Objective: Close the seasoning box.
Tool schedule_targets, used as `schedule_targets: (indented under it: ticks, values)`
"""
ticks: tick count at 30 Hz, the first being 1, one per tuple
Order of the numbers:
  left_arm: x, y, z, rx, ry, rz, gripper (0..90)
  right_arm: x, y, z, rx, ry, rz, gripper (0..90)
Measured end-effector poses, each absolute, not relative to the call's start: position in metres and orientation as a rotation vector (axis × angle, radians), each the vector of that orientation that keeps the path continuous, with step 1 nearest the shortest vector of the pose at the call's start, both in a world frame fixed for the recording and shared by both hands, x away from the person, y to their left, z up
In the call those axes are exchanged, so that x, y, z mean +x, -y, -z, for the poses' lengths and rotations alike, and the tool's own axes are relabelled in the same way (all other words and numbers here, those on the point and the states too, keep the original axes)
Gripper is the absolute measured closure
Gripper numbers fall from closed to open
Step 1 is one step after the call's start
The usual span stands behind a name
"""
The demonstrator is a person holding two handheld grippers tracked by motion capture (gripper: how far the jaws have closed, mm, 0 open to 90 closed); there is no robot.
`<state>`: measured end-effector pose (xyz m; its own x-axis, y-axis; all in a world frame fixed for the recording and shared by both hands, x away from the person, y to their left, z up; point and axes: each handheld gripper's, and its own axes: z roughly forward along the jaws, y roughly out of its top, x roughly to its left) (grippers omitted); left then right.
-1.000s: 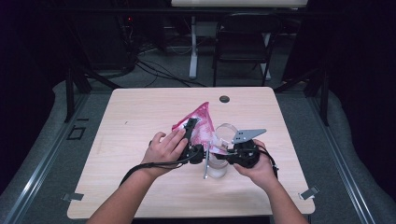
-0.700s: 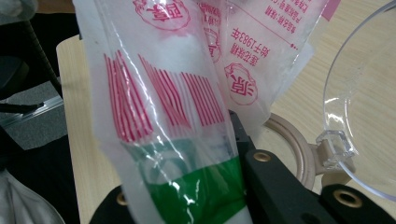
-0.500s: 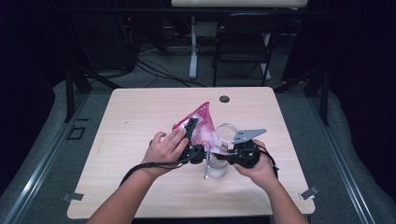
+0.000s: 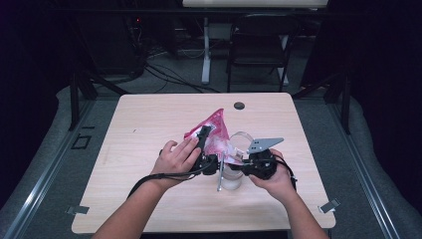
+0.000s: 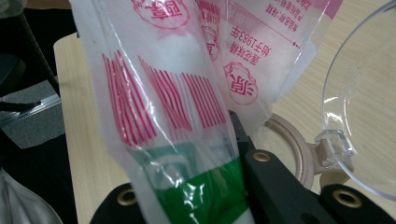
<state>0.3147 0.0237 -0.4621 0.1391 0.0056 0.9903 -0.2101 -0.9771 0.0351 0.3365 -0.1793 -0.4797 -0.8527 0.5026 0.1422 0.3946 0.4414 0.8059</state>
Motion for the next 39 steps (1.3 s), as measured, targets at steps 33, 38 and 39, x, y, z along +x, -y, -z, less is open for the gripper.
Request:
schedule_targets:
  ticks: [33, 38, 39]
  values:
    - [0.3120, -0.0193, 0.4584, 2.260, 0.254, -1.969, 64.7, 0.3377, 0.1786, 0.4827, 0.817, -2.567, -1.374, 90.0]
    - [0.3117, -0.0189, 0.4589, 2.266, 0.267, -1.971, 64.7, 0.3385, 0.1789, 0.4839, 0.822, -2.571, -1.370, 90.0]
    - [0.3117, -0.0188, 0.4588, 2.268, 0.266, -1.970, 64.7, 0.3386, 0.1790, 0.4840, 0.820, -2.573, -1.367, 90.0]
